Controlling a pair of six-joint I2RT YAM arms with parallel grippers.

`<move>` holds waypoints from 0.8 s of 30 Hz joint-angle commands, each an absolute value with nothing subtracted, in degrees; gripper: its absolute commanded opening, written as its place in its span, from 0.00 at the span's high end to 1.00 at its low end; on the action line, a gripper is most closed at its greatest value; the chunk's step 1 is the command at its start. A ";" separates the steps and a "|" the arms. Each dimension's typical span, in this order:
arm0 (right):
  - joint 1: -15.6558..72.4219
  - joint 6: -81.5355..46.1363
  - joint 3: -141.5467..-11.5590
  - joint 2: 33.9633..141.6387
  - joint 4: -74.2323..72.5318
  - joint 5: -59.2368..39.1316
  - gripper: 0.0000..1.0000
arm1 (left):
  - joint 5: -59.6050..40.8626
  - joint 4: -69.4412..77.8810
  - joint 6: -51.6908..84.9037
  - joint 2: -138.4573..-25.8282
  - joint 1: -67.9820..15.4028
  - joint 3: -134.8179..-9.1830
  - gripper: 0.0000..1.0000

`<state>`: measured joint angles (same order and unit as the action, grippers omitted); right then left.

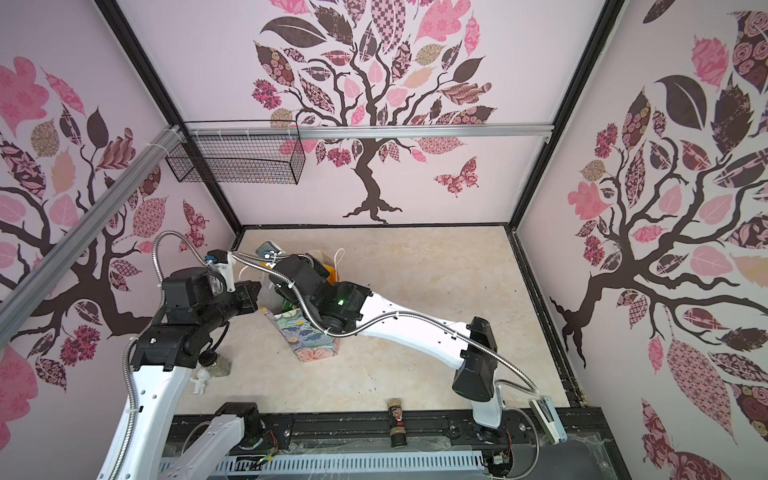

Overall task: Place the snacks into the paper bag
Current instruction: 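Lower the yellow packet into the bag and release it with the right gripper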

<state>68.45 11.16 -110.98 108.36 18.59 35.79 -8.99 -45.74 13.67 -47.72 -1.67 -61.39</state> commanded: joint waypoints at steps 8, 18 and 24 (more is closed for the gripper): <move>68.47 6.03 -107.47 103.18 18.23 32.35 0.78 | -7.39 -45.42 13.89 -47.18 -1.05 -60.24 0.99; 68.56 1.05 -113.23 99.25 27.88 21.72 0.59 | -7.47 -45.22 14.23 -47.29 -0.74 -60.28 1.00; 68.55 -2.38 -117.74 94.22 33.53 24.10 0.51 | -8.87 -48.93 14.24 -48.16 -0.73 -65.72 0.67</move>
